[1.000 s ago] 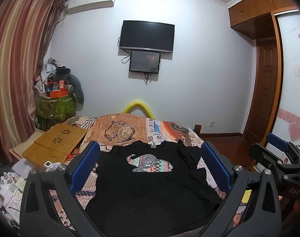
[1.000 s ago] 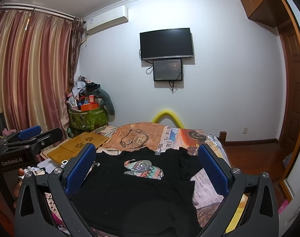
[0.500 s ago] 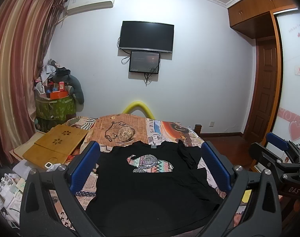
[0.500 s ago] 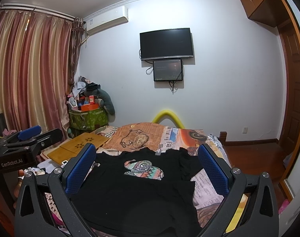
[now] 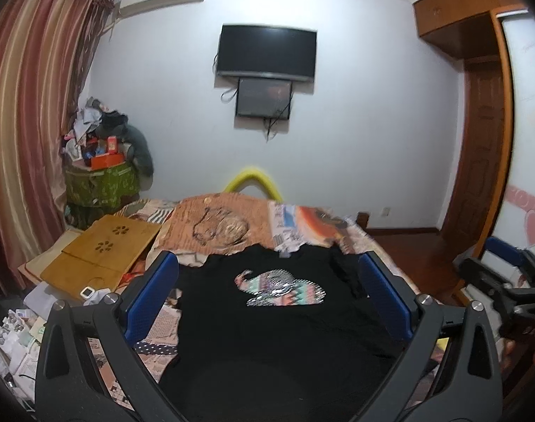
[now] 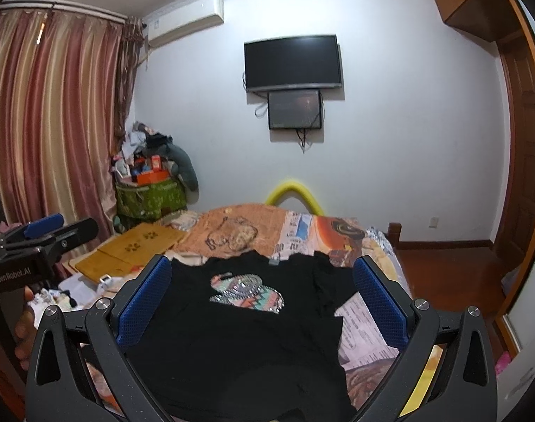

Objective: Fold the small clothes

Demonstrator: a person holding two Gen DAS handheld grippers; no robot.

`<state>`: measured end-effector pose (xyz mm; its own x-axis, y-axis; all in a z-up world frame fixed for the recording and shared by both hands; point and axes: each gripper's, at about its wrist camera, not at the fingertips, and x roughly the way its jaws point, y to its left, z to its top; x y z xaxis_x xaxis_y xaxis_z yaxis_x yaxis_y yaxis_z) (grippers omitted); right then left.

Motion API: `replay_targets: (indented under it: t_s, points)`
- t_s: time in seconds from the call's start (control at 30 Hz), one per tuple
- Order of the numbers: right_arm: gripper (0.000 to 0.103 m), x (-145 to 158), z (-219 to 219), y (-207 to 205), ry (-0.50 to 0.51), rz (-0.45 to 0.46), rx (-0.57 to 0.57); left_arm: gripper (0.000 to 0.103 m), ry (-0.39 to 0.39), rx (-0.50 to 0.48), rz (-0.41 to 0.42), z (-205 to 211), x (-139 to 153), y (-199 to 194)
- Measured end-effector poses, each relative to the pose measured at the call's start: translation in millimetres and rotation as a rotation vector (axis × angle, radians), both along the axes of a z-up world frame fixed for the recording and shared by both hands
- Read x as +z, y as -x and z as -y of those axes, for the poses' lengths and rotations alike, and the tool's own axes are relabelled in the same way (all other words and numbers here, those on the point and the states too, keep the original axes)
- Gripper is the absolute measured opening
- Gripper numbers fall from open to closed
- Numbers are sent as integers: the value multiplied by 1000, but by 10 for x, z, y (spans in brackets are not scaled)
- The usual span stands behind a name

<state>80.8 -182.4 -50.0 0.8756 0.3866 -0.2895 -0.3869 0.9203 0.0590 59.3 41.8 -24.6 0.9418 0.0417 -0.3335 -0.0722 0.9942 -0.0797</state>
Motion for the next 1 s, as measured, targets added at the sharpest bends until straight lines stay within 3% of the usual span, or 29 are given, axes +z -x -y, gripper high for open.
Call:
replay_targets:
  t_s: [0.2, 0.33, 0.5, 0.57, 0.63, 0.9, 1.0]
  points:
    - [102, -165, 77, -357, 18, -62, -35, 103, 6, 43, -137, -331, -292, -621]
    - [102, -233, 121, -575, 40, -79, -60, 103, -33, 103, -213, -575, -537, -1061]
    - [86, -420, 186, -953, 60, -163, -77, 103, -18, 135, -346, -1032, -929, -1644]
    - [75, -508, 208, -1080, 65, -203, -80, 103, -13, 155, -388, -1210, -1076, -1853]
    - [72, -601, 244, -1230, 69, -247, -83, 103, -7, 186, -437, -1387, -1241, -2035]
    - [69, -928, 331, -1732, 130, -363, -121, 103, 97, 244, -623, -2034, -1888, -2568]
    - [60, -1046, 355, -1932, 159, -393, -143, 99, 184, 296, -683, -2323, -2127, -2785]
